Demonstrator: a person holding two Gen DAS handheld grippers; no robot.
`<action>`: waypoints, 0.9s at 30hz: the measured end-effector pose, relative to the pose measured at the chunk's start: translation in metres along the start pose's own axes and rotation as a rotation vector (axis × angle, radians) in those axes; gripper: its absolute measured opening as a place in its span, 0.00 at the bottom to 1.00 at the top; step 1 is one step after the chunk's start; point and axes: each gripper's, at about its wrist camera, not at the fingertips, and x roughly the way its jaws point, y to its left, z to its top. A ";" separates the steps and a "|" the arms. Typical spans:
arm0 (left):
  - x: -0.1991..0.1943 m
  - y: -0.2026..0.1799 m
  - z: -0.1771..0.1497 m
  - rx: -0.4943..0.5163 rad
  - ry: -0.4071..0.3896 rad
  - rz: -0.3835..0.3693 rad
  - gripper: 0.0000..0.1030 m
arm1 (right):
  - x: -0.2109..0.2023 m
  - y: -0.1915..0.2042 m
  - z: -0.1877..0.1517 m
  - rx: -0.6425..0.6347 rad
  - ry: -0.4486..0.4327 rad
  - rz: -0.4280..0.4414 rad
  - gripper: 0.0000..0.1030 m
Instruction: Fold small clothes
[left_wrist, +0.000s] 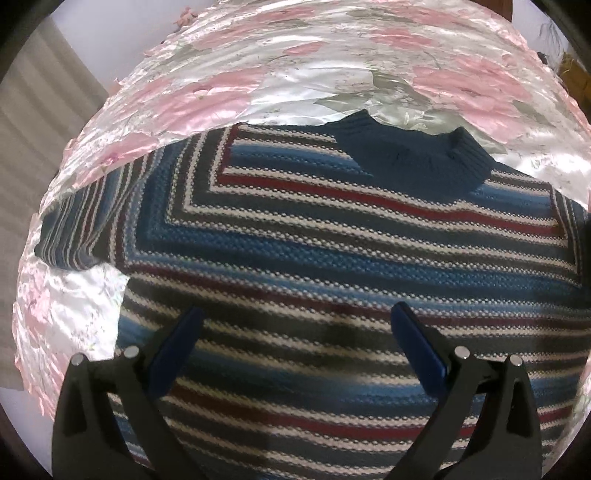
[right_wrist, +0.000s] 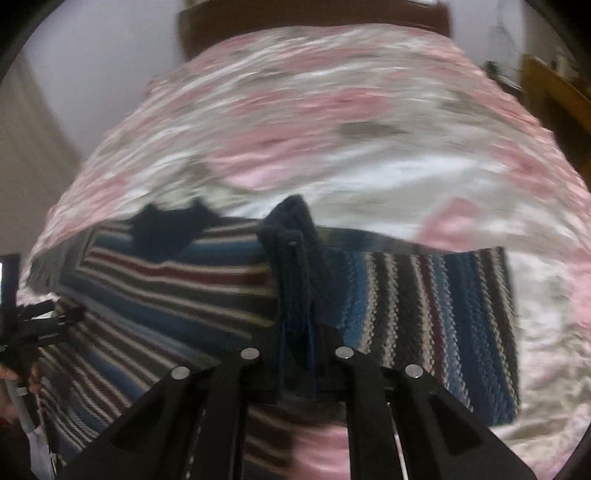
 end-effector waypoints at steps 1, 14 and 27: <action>0.000 0.002 0.000 -0.007 0.001 -0.008 0.98 | 0.005 0.008 0.001 -0.004 0.005 0.022 0.09; -0.013 -0.069 -0.007 0.043 0.047 -0.258 0.98 | -0.028 0.003 -0.023 0.082 0.030 0.179 0.43; 0.018 -0.197 -0.002 0.097 0.231 -0.443 0.79 | -0.076 -0.095 -0.074 0.176 -0.022 0.075 0.46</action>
